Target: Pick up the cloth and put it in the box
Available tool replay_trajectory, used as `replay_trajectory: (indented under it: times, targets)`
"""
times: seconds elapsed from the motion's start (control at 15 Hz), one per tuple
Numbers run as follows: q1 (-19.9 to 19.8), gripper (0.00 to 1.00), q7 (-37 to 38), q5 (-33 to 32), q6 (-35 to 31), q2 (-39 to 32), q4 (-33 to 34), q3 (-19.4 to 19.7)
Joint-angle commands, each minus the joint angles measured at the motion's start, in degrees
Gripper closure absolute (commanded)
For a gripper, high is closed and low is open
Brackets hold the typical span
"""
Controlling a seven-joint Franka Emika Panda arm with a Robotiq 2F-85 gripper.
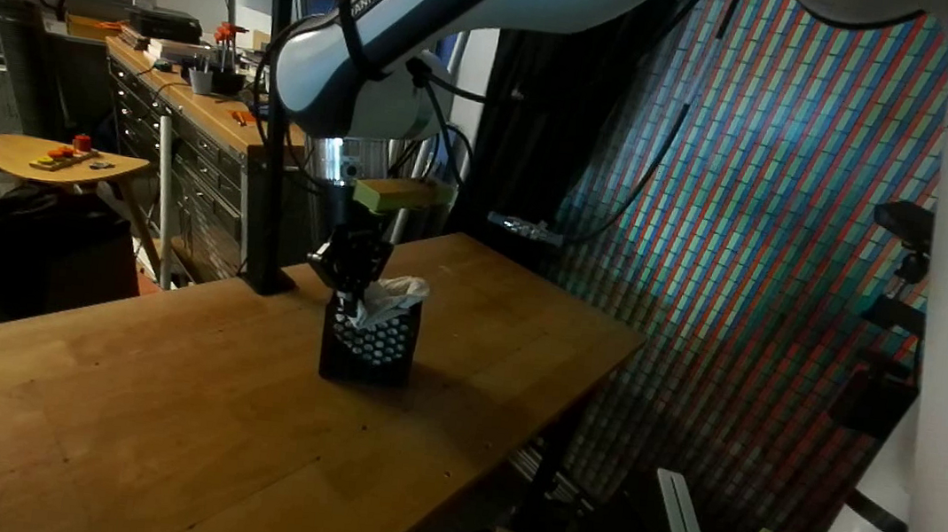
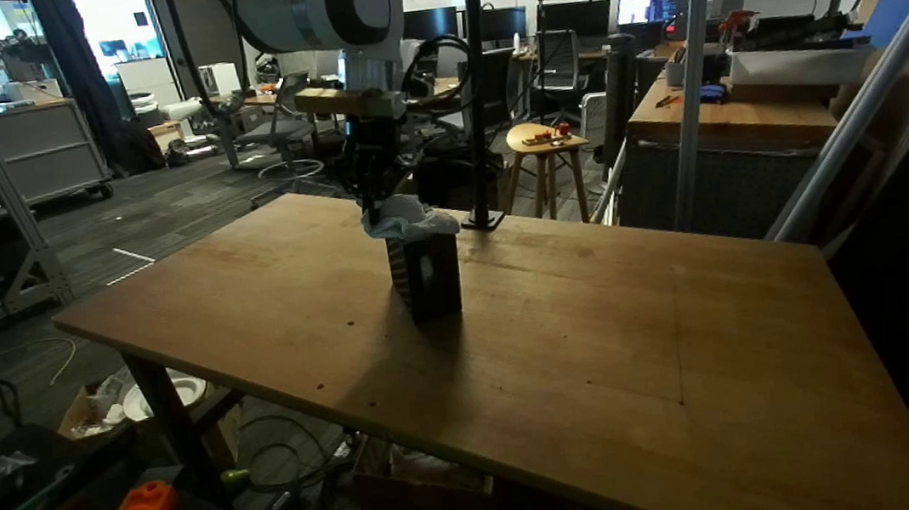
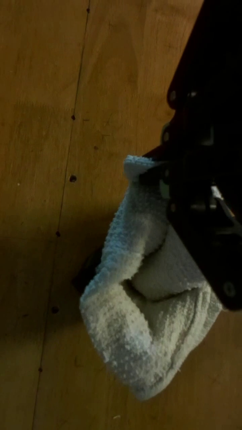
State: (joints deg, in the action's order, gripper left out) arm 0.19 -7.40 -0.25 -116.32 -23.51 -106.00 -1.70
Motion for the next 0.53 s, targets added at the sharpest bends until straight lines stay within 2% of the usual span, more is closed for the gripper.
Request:
replay_trajectory:
  times: [0.0, 0.47]
  targets:
    - [-0.11, 0.94, -1.55, -0.87, 1.32, -0.78, 2.98, -0.04]
    - [-2.63, 0.94, -2.44, -0.45, 0.53, 0.66, 5.41, 1.94]
